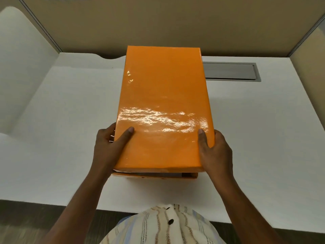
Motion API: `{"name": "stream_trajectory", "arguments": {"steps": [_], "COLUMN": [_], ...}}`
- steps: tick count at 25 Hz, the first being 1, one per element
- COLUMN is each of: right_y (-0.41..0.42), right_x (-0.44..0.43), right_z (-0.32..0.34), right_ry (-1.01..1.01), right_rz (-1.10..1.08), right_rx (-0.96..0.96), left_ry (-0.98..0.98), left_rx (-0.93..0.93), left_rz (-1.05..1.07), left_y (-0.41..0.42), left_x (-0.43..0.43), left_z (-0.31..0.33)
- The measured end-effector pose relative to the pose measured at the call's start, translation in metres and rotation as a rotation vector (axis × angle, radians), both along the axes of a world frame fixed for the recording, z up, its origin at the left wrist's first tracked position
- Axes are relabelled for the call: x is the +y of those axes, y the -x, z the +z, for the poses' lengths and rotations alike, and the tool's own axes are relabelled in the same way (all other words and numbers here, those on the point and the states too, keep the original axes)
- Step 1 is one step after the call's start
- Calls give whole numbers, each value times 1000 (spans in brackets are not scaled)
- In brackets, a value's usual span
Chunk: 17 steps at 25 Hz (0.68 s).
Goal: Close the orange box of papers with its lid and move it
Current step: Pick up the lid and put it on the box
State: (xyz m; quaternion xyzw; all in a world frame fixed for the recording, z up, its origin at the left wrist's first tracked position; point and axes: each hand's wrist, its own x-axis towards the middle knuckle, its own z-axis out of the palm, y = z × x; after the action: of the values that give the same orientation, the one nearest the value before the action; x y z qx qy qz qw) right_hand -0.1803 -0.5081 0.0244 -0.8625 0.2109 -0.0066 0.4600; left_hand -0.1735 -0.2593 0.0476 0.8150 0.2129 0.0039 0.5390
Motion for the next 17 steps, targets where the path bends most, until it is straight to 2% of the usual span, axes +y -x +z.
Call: {"name": "stream_trajectory", "arguments": {"steps": [10, 17], "right_y": [25, 32], "right_x": [42, 56], "right_z": [-14, -15], "right_ry": [67, 83], "right_rz": [-53, -146], "right_rx": [42, -81], "left_ry": [49, 23], "left_rx": [32, 53], "left_rz": [-104, -145], "left_y": [6, 0], "left_x": [40, 45], "left_z": [-20, -34]}}
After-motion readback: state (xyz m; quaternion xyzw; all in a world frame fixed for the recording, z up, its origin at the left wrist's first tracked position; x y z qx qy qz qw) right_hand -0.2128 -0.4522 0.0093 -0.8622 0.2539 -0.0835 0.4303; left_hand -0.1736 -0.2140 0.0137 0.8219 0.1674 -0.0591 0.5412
